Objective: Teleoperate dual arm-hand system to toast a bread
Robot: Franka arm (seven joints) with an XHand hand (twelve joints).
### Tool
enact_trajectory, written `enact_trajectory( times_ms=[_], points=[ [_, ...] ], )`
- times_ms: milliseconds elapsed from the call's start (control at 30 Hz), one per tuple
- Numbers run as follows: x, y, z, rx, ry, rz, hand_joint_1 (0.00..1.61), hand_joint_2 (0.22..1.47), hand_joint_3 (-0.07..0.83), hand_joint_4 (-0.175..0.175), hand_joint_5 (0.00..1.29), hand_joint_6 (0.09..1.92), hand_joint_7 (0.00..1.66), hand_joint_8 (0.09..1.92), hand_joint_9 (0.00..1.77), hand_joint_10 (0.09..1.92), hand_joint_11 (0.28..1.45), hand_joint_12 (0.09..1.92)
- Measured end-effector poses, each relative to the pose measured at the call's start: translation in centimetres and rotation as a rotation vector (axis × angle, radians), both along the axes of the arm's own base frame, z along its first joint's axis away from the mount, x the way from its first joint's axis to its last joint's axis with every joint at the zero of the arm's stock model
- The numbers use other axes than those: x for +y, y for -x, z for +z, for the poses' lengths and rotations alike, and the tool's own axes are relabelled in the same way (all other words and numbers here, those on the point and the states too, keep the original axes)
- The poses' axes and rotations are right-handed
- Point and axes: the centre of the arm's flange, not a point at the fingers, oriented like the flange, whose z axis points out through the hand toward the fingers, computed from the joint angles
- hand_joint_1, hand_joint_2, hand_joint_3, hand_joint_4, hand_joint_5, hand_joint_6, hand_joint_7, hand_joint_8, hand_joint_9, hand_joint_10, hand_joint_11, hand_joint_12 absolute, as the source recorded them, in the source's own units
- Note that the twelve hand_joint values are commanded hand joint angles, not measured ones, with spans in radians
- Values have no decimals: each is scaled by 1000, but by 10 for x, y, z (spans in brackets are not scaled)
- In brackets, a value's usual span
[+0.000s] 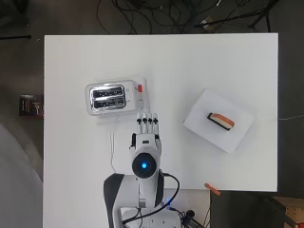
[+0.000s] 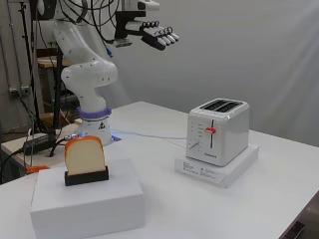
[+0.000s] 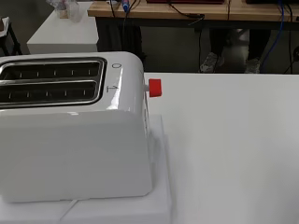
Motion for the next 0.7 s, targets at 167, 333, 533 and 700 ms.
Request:
enact_trajectory(
  times_ms=[167, 333, 533, 700],
  points=[
    [10, -2, 1, 7, 22, -5, 472, 1386, 4, -80, 123, 87, 221, 87, 302, 87, 347, 87],
    [11, -4, 1, 9, 27, -10, 294, 1177, -11, -88, 129, 87, 268, 87, 339, 87, 369, 87],
    [-4, -14, -10, 25, 19, -42, 269, 1092, -12, -94, 168, 87, 332, 87, 403, 87, 397, 87],
    [-17, -15, -2, 31, 51, -45, 341, 1093, -3, -103, 183, 87, 336, 87, 413, 87, 399, 87]
  ],
)
